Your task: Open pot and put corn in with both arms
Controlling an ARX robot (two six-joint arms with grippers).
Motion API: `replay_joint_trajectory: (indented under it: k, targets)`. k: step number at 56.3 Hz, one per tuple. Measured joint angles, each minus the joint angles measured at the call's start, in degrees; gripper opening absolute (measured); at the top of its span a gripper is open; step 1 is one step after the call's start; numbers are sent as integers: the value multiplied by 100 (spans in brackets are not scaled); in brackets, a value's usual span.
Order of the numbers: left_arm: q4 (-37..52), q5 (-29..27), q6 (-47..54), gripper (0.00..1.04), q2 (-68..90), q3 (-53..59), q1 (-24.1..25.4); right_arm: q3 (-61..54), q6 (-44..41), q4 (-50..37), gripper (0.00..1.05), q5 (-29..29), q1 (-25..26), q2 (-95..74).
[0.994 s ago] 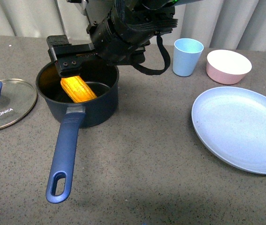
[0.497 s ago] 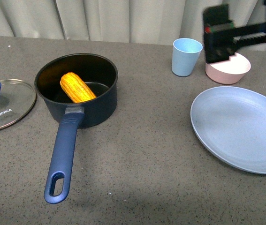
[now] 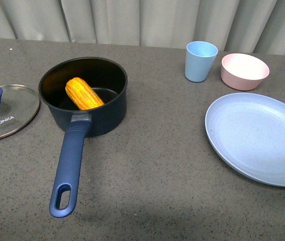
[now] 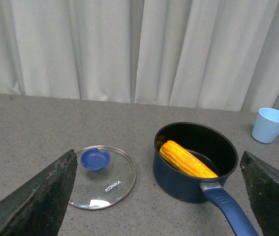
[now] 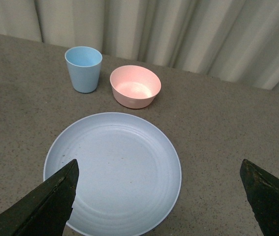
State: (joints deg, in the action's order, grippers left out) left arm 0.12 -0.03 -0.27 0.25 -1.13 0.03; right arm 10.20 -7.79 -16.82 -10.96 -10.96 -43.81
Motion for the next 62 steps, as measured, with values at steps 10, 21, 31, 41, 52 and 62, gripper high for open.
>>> replay_joint_trajectory:
  k: [10,21,31,41,52,62]
  targets:
    - [0,2,0,98,0,0,0,-599,-87,1038,95,-435,-433,1725]
    - [0,2,0,98,0,0,0,-872,-208,1659,95,-289,-466,3121]
    - [0,2,0,98,0,0,0,-879,-170,1611,95,-227,-450,3283]
    - [-4,-2,2,98,-2,0,-2,-979,520,1506,66,-125,-223,4210]
    - [-4,0,2,98,-4,0,-4,-984,695,1674,30,837,586,4330]
    - [-9,-2,2,98,-4,0,-4,-986,721,1683,1,1091,1069,4360]
